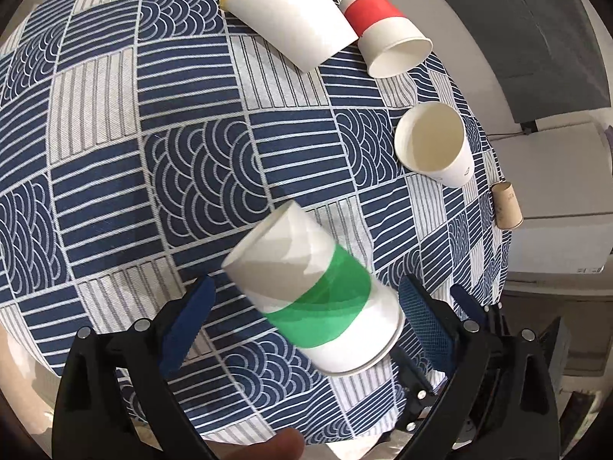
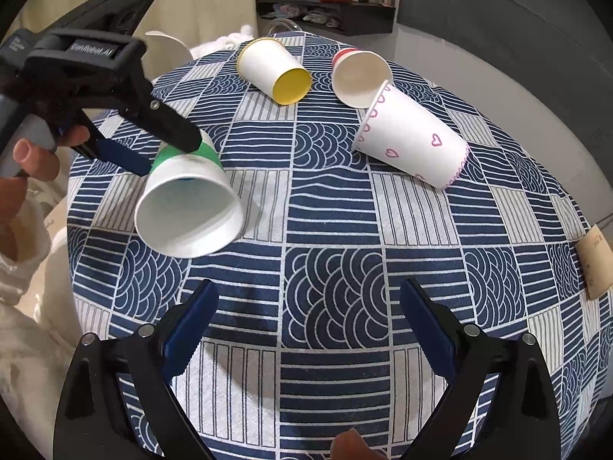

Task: Flip cup upside down
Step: 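Close the left tool on the cup's body while the right tool releases it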

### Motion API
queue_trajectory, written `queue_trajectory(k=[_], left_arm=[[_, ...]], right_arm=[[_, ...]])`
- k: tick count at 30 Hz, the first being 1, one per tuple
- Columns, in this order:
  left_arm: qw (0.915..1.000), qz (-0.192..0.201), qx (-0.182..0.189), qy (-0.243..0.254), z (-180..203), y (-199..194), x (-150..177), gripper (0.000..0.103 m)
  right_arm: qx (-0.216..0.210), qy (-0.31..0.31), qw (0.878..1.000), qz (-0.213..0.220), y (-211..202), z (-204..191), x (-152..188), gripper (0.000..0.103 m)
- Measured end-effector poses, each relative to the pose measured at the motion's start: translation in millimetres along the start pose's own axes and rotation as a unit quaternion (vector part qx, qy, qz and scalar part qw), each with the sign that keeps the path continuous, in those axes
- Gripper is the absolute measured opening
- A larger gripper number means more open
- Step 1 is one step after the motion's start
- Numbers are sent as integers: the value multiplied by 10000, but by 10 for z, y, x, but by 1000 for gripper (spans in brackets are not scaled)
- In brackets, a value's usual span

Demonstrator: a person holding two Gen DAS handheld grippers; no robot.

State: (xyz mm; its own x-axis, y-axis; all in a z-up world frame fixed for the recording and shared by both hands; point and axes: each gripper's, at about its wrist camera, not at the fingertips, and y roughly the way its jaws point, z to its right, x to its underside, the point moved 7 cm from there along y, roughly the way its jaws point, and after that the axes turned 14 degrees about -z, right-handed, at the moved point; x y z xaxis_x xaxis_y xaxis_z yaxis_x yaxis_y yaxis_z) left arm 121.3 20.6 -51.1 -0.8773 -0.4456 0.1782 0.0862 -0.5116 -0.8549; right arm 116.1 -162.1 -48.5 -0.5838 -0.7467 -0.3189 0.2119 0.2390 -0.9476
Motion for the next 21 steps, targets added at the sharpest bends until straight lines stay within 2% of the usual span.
queue_trajectory(k=[4, 5, 6, 9, 21], left_arm=[[9998, -109, 56, -164, 41, 91, -1, 94], [9998, -96, 10, -192, 38, 103, -5, 90], [9998, -83, -51, -194, 38, 113, -16, 78], [9997, 37, -204, -122, 65, 99, -89, 72], [9958, 226, -712, 536, 235, 73, -127, 69]], right_arm=[[-32, 30, 10000, 38, -6, 51, 58, 91], [-39, 32, 10000, 42, 2, 63, 70, 92], [-43, 31, 10000, 54, 9, 71, 79, 92], [-95, 12, 9999, 95, 26, 74, 83, 92], [-79, 126, 9997, 174, -3, 112, 204, 92]])
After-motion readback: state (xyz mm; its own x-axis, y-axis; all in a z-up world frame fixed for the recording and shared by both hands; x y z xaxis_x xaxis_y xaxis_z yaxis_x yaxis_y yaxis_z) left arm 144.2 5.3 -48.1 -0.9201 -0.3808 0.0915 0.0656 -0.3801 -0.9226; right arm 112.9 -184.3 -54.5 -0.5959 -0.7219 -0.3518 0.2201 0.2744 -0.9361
